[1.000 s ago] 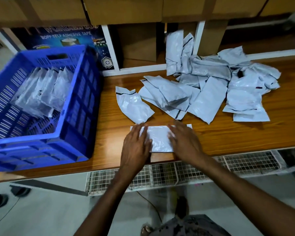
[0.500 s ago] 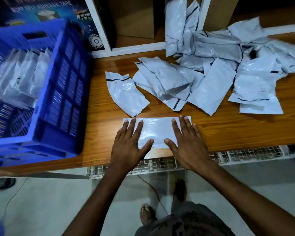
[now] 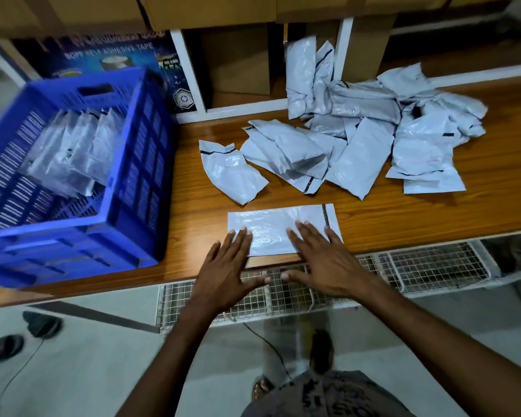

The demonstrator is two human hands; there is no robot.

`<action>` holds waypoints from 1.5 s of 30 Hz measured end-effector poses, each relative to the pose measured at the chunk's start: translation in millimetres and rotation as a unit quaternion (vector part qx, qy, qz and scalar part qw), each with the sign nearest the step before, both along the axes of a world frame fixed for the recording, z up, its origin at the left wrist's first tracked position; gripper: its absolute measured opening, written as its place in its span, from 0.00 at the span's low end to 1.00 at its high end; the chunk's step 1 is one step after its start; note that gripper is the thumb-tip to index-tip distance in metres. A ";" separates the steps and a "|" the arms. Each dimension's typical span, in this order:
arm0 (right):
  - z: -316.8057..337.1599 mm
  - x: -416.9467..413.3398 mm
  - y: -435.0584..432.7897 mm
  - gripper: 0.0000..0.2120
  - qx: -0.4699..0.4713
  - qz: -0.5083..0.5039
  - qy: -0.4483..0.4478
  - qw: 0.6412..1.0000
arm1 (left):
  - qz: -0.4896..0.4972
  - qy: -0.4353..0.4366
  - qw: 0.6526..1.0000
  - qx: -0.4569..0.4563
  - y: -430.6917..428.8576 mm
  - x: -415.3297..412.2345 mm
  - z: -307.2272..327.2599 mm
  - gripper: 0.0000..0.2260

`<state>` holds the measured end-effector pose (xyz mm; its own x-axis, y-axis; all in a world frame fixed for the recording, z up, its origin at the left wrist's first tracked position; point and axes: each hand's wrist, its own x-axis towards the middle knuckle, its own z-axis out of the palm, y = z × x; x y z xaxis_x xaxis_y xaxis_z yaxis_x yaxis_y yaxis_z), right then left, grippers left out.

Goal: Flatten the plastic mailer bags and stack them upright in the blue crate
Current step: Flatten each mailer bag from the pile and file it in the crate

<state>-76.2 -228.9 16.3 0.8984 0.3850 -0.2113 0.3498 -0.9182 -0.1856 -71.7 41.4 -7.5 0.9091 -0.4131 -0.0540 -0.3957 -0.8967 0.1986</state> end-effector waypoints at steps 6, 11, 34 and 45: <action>13.6 -24.9 -5.2 0.34 0.067 0.008 -0.061 0.996 | -0.034 -0.155 0.983 -0.091 15.3 -19.6 7.7 0.22; 71.5 -17.5 -2.8 0.20 0.151 -0.076 -0.181 0.969 | 0.078 -0.142 0.934 -0.319 11.5 -14.9 59.8 0.11; -28.7 8.2 -5.7 0.40 -0.004 -0.141 -0.038 0.989 | 0.096 -0.011 0.995 -0.023 -25.0 21.3 -12.4 0.33; 9.0 32.2 34.2 0.47 0.023 0.055 -0.003 0.998 | 0.147 -0.068 0.959 -0.232 26.2 8.3 8.8 0.23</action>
